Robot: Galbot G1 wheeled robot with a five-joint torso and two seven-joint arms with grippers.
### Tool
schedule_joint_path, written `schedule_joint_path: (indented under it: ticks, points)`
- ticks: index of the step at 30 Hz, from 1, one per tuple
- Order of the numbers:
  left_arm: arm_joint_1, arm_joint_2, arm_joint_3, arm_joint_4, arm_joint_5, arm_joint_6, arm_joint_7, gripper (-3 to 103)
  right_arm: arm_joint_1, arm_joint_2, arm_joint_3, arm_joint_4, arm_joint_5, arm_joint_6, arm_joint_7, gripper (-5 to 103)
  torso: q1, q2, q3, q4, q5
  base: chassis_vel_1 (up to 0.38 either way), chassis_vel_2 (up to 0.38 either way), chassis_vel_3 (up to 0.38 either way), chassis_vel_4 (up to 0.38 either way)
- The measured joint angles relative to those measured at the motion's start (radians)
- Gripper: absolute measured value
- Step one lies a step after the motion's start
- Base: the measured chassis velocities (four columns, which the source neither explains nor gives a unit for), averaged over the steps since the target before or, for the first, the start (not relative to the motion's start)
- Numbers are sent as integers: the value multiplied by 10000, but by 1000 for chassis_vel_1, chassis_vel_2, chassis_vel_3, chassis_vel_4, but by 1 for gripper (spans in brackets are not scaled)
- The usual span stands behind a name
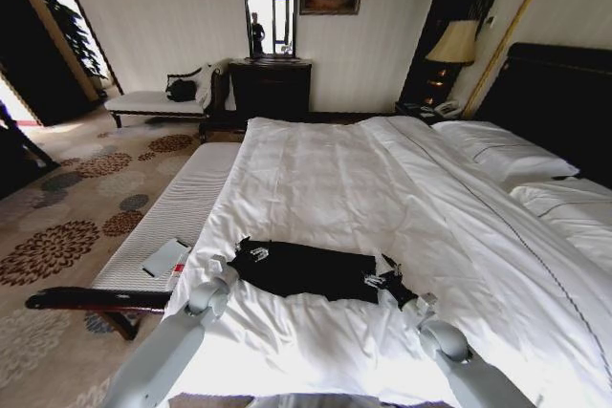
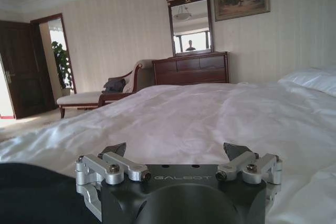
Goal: Fold the clothes on the bed.
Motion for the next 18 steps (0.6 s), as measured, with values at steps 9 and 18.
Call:
schedule_joint_path:
  ticks: [9,18]
  points:
    - [2635,701,-2018,-1901,1038,-133,7,100,-408,-915,698,877,4250,-3862,772,100,0,0,1,-4,-1,0,0,0,0]
    - [6469,401,-5288,-3538,1403,-950,9,100,-335,-1233,1614,234,6152,-6394,-384,100,0,0,0,-2,-2,0,0,0,0]
